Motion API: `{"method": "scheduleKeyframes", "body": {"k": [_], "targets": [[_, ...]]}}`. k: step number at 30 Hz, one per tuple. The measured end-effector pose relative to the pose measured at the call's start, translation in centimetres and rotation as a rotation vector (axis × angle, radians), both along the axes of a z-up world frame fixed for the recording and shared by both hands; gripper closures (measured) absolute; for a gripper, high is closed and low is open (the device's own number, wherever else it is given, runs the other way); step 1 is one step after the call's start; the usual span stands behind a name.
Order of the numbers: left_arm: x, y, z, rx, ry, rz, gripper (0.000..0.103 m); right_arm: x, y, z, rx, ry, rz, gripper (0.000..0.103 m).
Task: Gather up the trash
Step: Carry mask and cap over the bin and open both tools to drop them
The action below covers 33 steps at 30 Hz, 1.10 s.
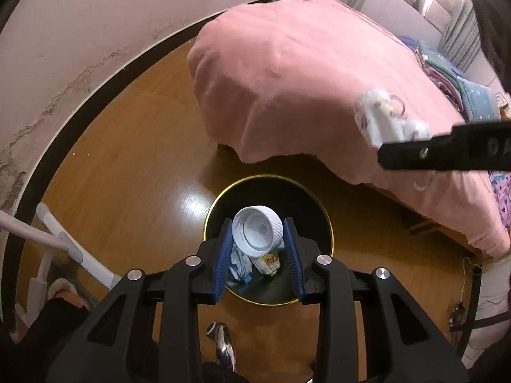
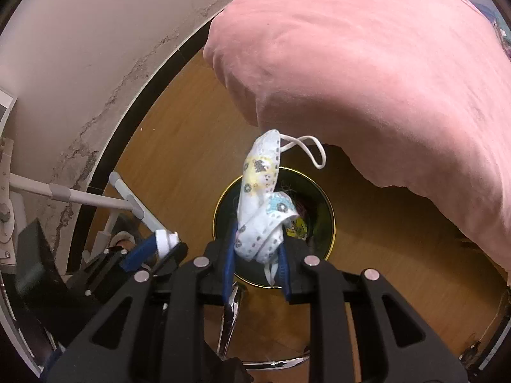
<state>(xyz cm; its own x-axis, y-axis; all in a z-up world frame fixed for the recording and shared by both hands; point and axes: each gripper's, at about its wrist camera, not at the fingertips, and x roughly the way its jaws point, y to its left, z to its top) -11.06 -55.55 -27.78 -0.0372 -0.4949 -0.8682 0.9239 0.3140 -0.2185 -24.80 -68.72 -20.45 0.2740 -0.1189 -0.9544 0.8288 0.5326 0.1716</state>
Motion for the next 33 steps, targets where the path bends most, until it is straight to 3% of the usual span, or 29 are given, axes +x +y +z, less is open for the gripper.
{"method": "scheduleKeyframes", "body": {"k": [8,13,20,22,24,26,33], "targets": [[-0.6,-0.1,-0.6,0.003,0.013,-0.028,0.072,0.0,0.0,-0.2,0.007,0.005,-0.004,0.080],[-0.4,0.2,-0.6,0.003,0.023,-0.016,0.054,0.0,-0.1,-0.2,0.011,0.004,-0.006,0.080],[0.1,0.7,-0.5,-0.003,0.038,0.005,0.053,-0.1,0.0,-0.1,0.011,0.002,-0.008,0.079],[0.2,0.8,-0.4,-0.008,0.040,0.009,0.052,-0.1,0.1,-0.1,0.013,0.001,-0.011,0.073],[0.2,1.0,-0.4,-0.012,0.043,0.011,0.051,0.0,0.0,-0.1,0.014,0.004,-0.014,0.055],[0.3,1.0,-0.4,-0.012,0.046,0.015,0.050,-0.1,0.0,0.0,0.009,0.001,-0.018,0.048],[0.9,1.2,-0.4,-0.012,0.067,0.041,0.050,0.2,0.3,0.0,0.002,0.000,-0.013,0.048]]}}
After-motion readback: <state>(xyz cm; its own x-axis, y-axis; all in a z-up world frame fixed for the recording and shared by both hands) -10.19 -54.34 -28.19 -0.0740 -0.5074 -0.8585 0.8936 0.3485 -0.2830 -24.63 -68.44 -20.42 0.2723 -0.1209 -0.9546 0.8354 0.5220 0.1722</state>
